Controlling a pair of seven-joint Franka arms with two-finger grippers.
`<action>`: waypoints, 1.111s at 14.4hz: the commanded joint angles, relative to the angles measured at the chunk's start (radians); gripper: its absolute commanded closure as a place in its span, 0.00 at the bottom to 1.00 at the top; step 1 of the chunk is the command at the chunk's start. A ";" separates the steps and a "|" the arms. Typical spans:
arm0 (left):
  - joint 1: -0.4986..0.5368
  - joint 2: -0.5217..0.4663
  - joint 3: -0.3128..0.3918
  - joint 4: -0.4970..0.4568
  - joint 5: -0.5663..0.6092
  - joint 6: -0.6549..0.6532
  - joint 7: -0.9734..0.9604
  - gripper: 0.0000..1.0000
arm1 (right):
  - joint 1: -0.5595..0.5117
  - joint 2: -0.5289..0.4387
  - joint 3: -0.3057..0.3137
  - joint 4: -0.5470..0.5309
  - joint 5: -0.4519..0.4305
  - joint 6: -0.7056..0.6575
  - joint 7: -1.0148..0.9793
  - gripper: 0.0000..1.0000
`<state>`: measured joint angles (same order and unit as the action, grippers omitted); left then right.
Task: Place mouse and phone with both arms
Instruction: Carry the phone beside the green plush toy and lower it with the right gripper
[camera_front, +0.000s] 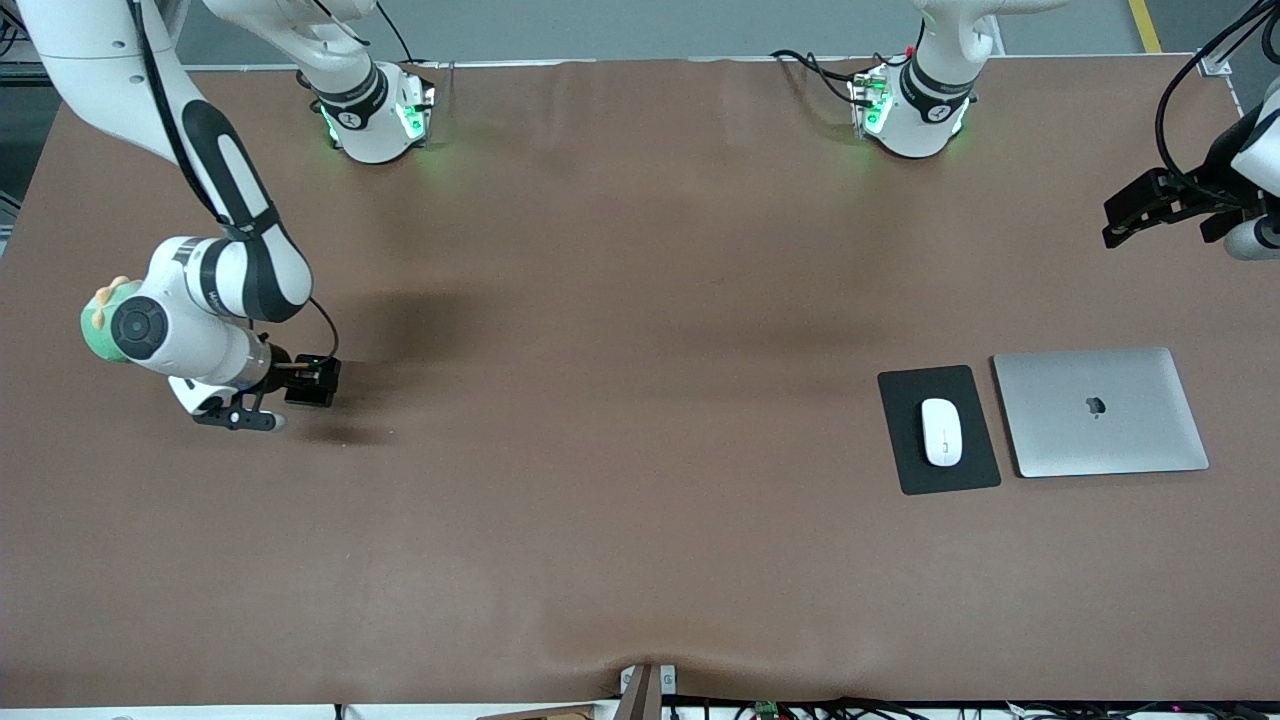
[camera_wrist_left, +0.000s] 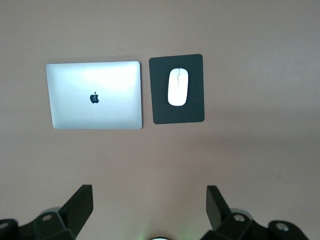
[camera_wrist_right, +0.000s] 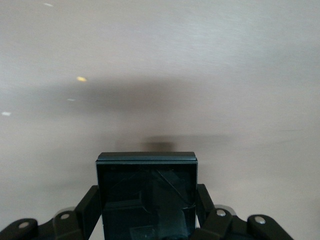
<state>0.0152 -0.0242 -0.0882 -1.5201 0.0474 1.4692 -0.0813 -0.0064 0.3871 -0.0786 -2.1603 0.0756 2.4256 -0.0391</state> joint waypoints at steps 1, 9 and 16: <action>-0.004 -0.006 0.002 0.000 -0.006 0.006 -0.002 0.00 | -0.067 -0.037 0.020 -0.044 -0.016 0.018 -0.077 1.00; -0.003 -0.006 0.004 0.000 -0.008 0.016 -0.002 0.00 | -0.093 -0.019 0.020 -0.092 -0.014 0.078 -0.100 1.00; 0.003 -0.005 0.004 0.000 -0.006 0.023 -0.002 0.00 | -0.093 0.004 0.022 -0.102 -0.014 0.078 -0.096 0.33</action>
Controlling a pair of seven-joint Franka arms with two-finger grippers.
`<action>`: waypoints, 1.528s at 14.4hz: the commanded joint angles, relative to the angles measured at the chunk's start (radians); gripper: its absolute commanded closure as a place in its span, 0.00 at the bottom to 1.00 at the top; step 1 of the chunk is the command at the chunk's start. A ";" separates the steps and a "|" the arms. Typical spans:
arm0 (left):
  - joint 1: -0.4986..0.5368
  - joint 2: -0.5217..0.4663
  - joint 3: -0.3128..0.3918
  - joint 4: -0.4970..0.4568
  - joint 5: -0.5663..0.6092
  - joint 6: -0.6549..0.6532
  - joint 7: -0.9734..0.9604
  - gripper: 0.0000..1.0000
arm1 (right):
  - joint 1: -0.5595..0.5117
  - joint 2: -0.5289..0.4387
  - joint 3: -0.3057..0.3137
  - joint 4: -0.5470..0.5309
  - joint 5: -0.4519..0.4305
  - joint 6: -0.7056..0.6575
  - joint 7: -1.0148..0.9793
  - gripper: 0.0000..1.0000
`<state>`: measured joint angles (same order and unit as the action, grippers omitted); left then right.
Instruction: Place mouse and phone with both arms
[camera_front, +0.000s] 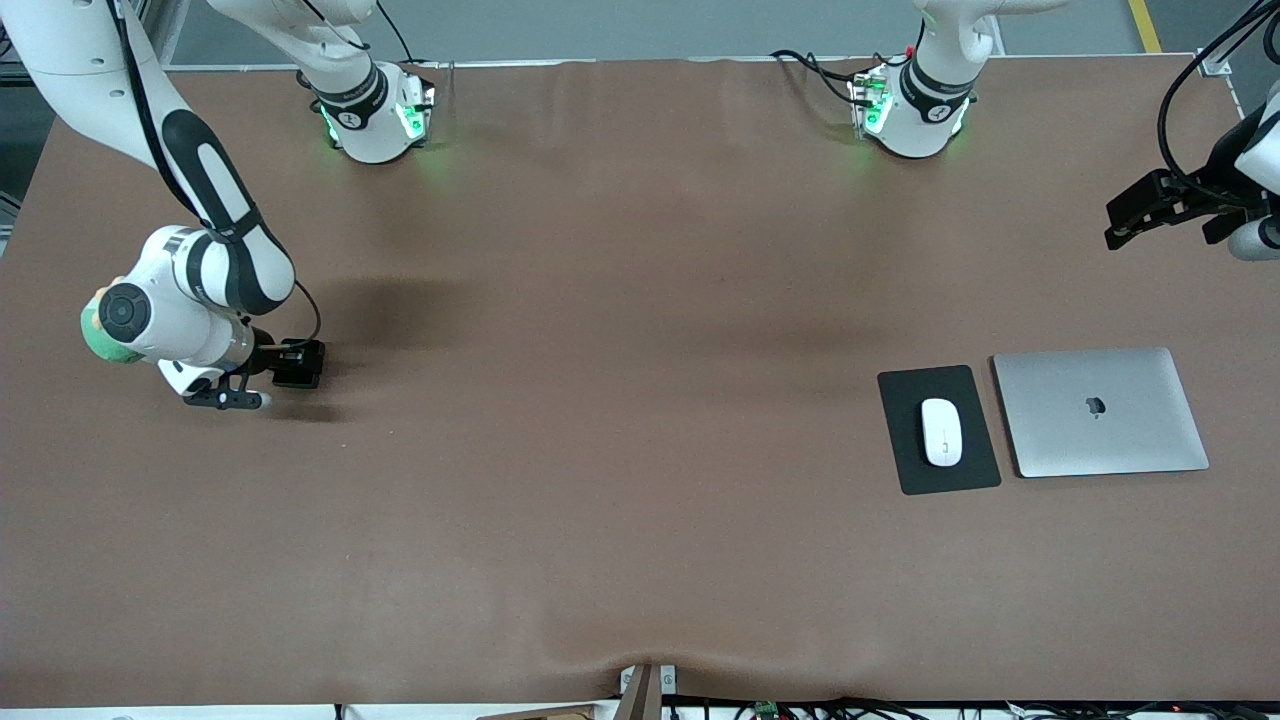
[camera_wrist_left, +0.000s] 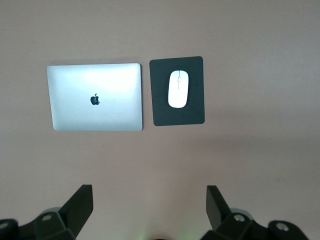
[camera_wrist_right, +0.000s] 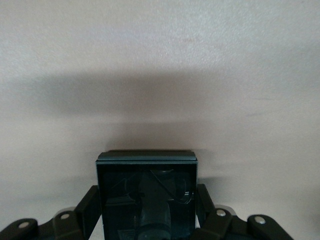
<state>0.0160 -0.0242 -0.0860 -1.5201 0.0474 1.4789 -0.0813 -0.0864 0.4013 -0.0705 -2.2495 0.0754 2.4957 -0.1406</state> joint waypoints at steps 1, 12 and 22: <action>0.002 -0.005 0.002 0.000 -0.008 0.014 -0.002 0.00 | -0.012 -0.012 0.012 -0.010 -0.014 0.000 0.006 0.00; 0.002 0.003 0.002 0.000 -0.008 0.021 -0.002 0.00 | -0.026 -0.015 0.014 0.465 -0.006 -0.437 0.001 0.00; 0.005 -0.003 0.005 0.000 -0.011 0.020 0.002 0.00 | -0.046 -0.002 0.017 0.958 -0.008 -0.880 -0.002 0.00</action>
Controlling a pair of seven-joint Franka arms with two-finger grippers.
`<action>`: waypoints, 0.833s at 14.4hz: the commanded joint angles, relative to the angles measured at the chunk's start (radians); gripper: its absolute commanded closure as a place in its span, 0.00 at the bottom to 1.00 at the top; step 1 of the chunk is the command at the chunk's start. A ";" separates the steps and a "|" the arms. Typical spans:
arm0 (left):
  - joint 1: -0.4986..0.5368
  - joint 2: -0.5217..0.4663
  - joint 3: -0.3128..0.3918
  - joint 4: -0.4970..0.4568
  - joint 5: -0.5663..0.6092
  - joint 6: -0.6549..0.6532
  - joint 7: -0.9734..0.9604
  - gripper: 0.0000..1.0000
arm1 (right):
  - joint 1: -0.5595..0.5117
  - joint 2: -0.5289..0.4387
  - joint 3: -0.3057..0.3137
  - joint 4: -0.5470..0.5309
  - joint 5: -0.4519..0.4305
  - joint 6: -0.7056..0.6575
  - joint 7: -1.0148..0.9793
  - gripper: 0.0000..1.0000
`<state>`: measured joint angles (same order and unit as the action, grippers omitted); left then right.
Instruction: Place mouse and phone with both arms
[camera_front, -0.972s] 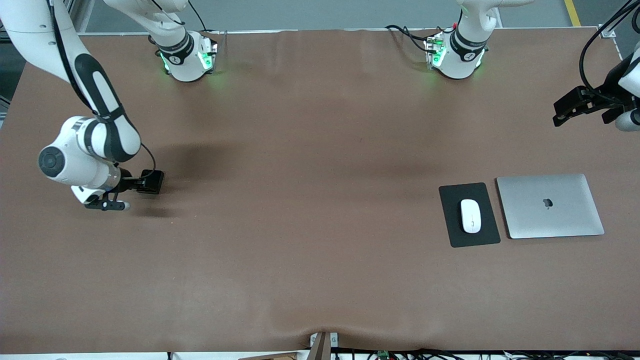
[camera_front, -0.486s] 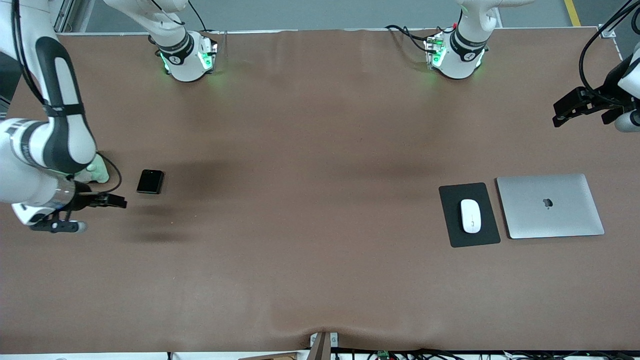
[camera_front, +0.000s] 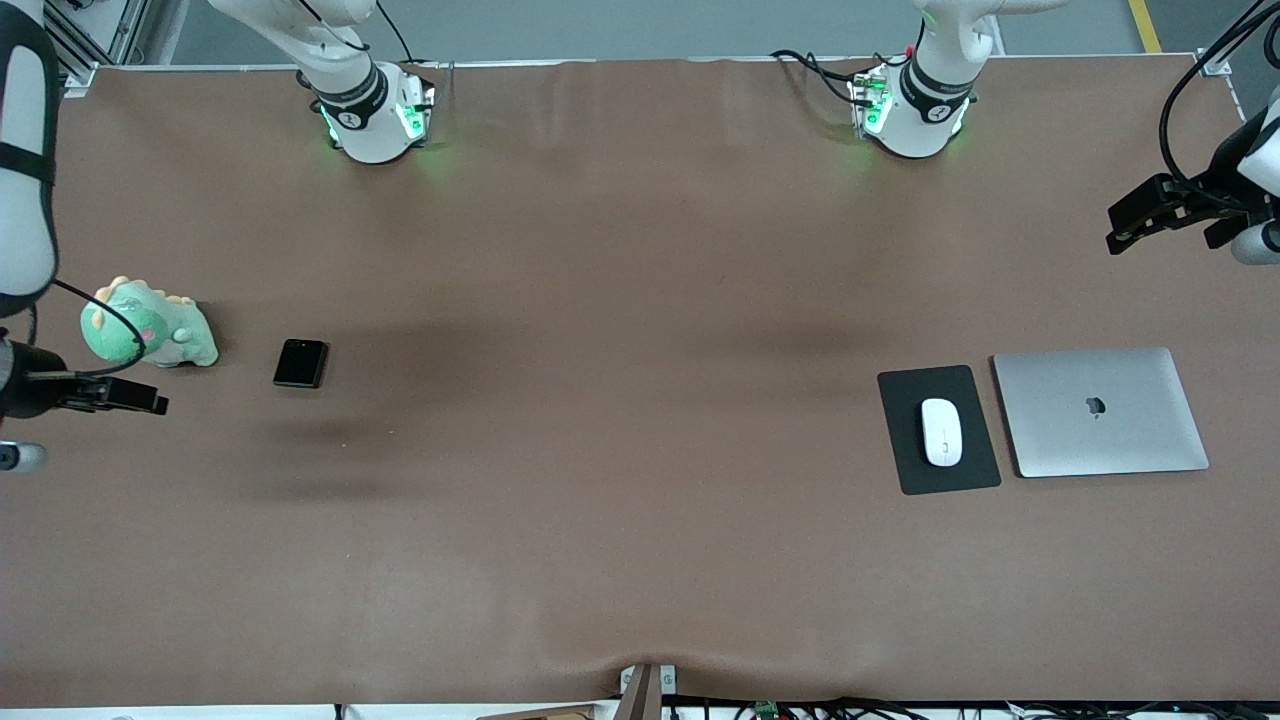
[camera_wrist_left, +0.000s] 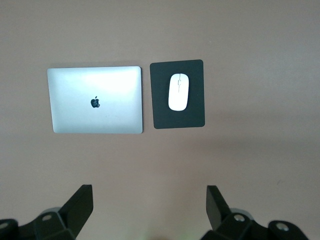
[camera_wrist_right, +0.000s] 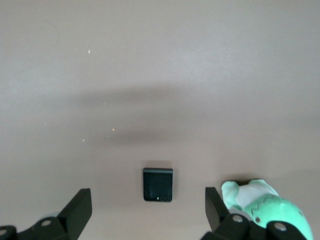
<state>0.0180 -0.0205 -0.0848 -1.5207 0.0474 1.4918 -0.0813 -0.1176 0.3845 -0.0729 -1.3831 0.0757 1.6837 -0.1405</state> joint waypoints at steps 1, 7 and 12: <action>0.003 -0.007 0.002 0.001 -0.011 0.007 0.002 0.00 | -0.011 0.011 0.021 0.125 -0.011 -0.116 -0.002 0.00; 0.003 -0.009 0.008 0.001 -0.015 0.007 0.002 0.00 | 0.018 -0.125 0.024 0.133 -0.014 -0.289 0.002 0.00; 0.003 -0.007 0.008 0.001 -0.015 0.008 0.005 0.00 | 0.024 -0.298 0.025 -0.028 -0.031 -0.291 -0.001 0.00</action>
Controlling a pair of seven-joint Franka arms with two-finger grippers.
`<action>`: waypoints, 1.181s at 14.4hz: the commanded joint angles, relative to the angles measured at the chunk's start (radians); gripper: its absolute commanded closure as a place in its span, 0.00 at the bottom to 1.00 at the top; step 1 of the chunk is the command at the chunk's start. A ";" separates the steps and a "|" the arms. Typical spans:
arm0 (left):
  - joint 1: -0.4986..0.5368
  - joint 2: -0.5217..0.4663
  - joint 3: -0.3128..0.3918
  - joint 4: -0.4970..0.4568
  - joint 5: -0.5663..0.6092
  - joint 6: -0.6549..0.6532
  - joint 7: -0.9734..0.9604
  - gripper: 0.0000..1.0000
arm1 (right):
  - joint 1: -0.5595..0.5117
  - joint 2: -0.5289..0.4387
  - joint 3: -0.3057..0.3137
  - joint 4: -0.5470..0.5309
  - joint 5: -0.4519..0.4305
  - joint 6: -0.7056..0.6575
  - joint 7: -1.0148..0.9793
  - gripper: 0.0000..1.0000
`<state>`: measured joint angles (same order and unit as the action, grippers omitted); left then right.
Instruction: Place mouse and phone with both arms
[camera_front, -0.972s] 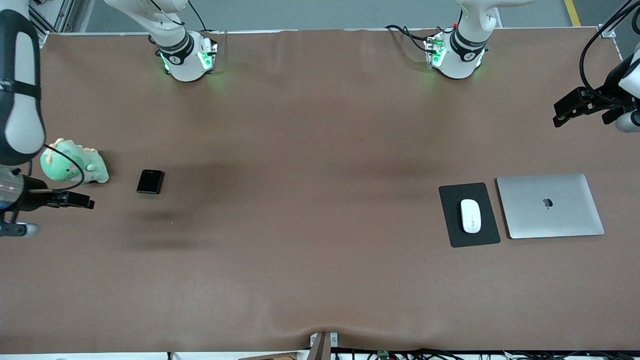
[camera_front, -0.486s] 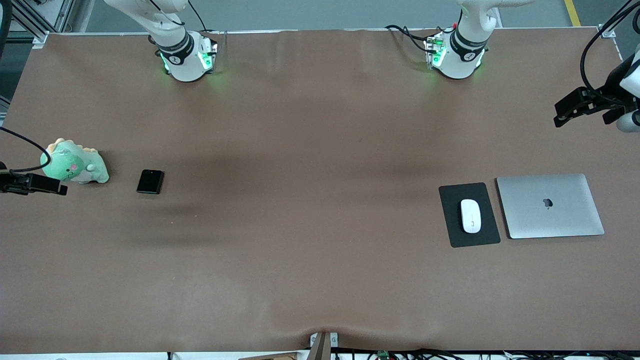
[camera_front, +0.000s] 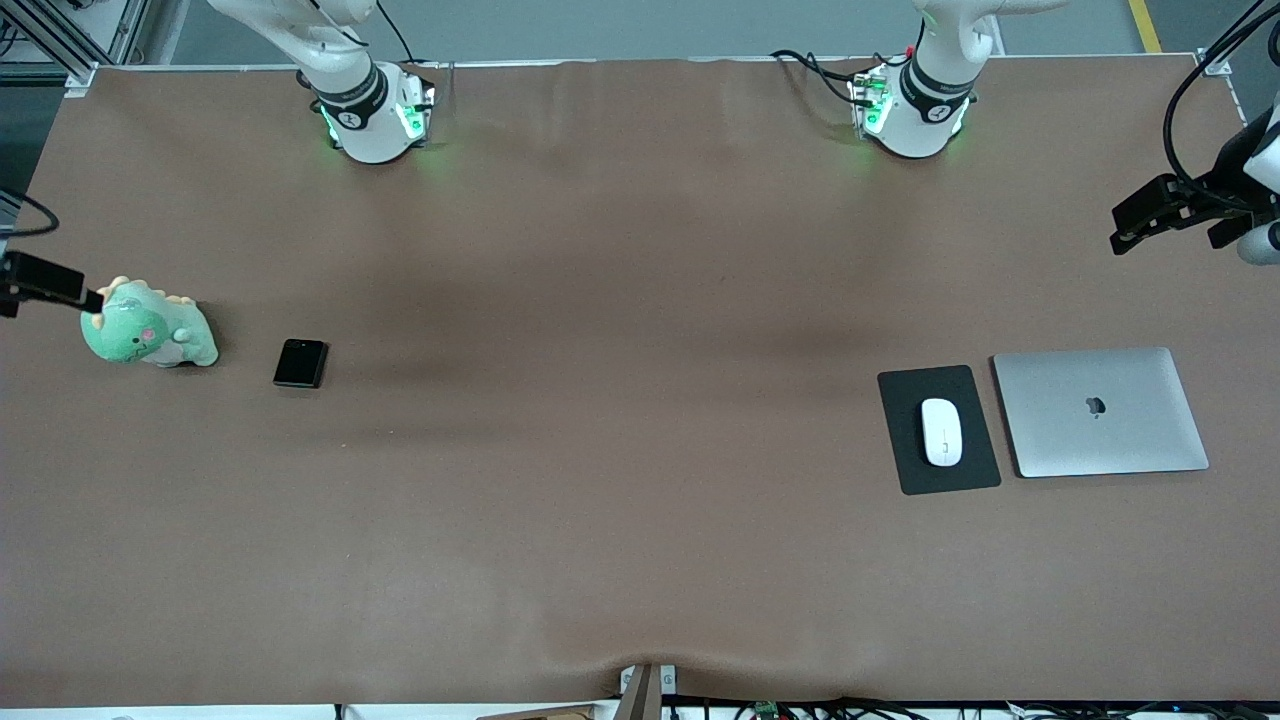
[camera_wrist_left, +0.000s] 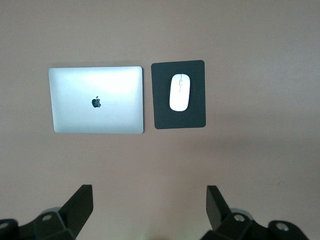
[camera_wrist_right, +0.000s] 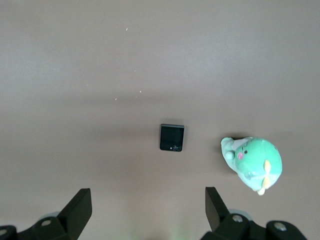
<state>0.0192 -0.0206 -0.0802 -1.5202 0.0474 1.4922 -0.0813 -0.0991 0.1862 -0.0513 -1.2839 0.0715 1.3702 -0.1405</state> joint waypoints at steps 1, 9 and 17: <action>0.002 -0.009 0.003 0.000 -0.015 0.007 0.005 0.00 | 0.009 -0.137 0.005 -0.173 -0.050 0.051 -0.001 0.00; 0.002 -0.015 0.003 -0.005 -0.015 0.006 0.006 0.00 | 0.016 -0.286 0.001 -0.348 -0.079 0.153 -0.098 0.00; 0.002 -0.015 0.002 -0.003 -0.015 0.003 0.018 0.00 | 0.001 -0.277 -0.004 -0.336 -0.036 0.142 -0.111 0.00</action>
<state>0.0192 -0.0213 -0.0800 -1.5201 0.0474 1.4924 -0.0813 -0.0855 -0.0680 -0.0570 -1.5970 0.0175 1.5136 -0.2364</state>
